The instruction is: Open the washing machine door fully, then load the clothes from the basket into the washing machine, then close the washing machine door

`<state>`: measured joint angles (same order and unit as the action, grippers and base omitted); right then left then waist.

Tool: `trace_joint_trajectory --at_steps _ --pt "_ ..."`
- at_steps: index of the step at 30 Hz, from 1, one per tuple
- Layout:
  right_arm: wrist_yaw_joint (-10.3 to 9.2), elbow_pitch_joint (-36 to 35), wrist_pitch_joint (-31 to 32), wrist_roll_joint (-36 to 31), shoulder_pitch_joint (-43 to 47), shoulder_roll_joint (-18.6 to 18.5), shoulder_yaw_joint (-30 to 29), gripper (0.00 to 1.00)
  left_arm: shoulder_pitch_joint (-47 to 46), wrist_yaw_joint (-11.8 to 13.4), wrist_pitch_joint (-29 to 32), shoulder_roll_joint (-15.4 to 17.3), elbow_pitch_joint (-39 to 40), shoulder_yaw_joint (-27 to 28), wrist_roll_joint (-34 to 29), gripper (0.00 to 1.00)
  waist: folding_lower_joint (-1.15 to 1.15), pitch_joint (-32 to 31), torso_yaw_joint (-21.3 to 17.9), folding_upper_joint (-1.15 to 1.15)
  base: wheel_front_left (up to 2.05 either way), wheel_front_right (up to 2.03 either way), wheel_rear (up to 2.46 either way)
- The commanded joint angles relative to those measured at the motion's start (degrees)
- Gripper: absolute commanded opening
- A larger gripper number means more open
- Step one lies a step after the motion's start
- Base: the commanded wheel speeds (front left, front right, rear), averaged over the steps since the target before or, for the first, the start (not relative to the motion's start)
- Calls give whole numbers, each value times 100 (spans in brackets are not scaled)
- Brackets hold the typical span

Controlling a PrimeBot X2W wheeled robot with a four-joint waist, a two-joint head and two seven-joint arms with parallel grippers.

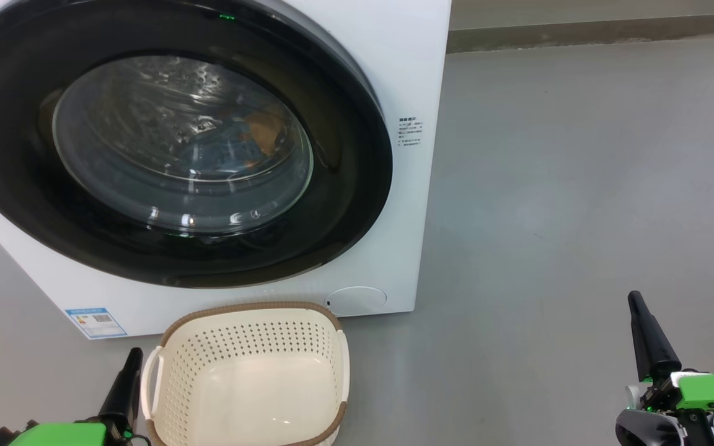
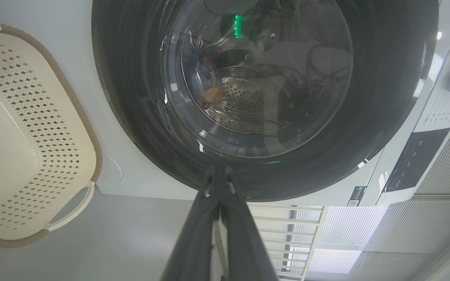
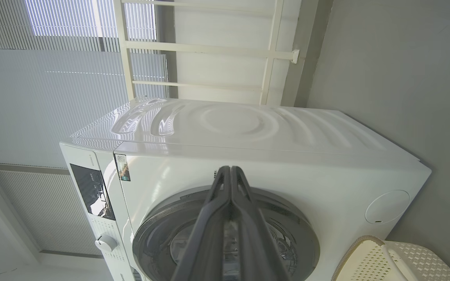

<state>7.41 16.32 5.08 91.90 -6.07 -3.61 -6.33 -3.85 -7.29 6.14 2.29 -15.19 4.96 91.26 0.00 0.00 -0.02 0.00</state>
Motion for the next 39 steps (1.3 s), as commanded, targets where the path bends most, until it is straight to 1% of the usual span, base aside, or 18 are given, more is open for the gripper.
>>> trace_joint_trajectory --at_steps 1,39 --pt "8 -193 56 116 -53 -9 86 0 -276 6 41 59 106 167 82 0 0 -1 2 0 0 0 0" --pt "8 -192 69 102 -55 3 69 0 -276 5 41 59 106 167 82 0 0 -1 2 0 0 0 0"
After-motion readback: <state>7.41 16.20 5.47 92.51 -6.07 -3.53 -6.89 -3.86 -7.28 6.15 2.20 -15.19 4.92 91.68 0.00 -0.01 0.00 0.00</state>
